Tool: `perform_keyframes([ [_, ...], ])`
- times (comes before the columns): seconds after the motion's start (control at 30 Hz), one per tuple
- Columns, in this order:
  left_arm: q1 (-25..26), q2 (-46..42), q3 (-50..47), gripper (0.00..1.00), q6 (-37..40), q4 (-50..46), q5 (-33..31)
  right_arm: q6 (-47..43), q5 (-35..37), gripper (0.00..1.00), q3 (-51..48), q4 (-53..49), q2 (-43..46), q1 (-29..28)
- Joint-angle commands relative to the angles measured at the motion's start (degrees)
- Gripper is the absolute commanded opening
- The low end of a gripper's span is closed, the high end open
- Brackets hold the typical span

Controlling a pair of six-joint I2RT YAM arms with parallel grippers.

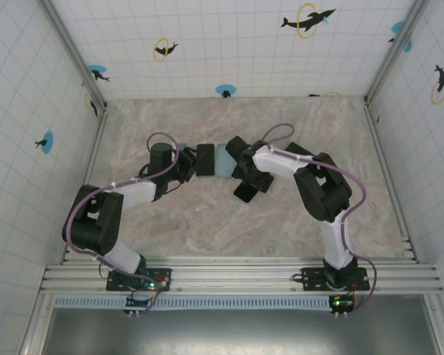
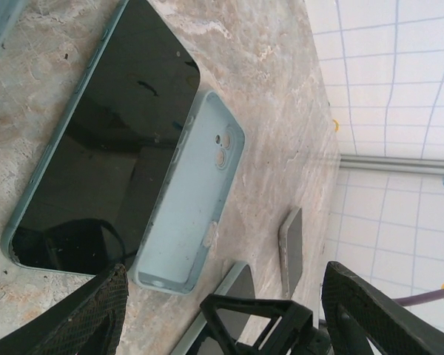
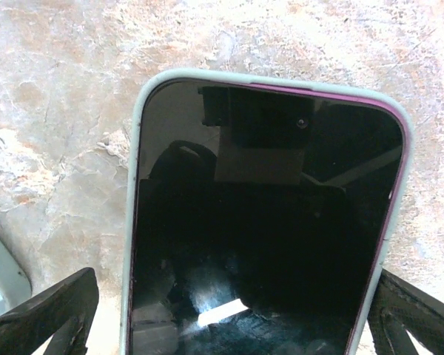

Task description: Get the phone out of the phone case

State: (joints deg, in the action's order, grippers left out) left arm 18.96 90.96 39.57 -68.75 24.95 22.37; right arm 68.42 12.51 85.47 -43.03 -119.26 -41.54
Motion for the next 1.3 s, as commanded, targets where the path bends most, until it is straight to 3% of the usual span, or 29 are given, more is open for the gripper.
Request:
perform_keyframes([
  [0.0, -0.6, 0.4, 0.1, 0.71, 1.7, 1.9, 1.4, 3.5, -1.8, 0.90, 2.5, -4.0, -4.2, -0.3],
  [0.13, -1.0, 0.5, 0.1, 0.71, 1.6, 2.3, 1.8, 4.7, -1.7, 0.81, 1.2, -5.9, -3.7, -0.7],
  [0.4, -1.3, 1.2, 0.0, 0.71, 1.4, 3.0, 2.4, 6.7, -3.7, 0.82, -2.2, -8.1, -3.1, -0.5],
  [0.63, -1.3, 1.7, -0.2, 0.71, 1.4, 3.6, 2.7, 8.3, -5.5, 0.88, -4.3, -7.5, -1.5, -0.3],
  [0.97, -1.1, 2.3, -0.3, 0.71, 1.3, 4.4, 3.5, 11.6, -10.8, 0.87, -5.2, -3.5, -1.2, -0.2],
  [1.03, -1.1, 2.4, -0.3, 0.71, 1.3, 4.4, 3.5, 11.1, -8.4, 0.88, -3.7, -4.6, -1.9, -0.4],
  [1.27, -1.2, 2.2, -0.4, 0.71, 1.3, 4.5, 3.6, 10.6, -7.3, 0.79, -6.8, -3.2, -2.0, 0.8],
])
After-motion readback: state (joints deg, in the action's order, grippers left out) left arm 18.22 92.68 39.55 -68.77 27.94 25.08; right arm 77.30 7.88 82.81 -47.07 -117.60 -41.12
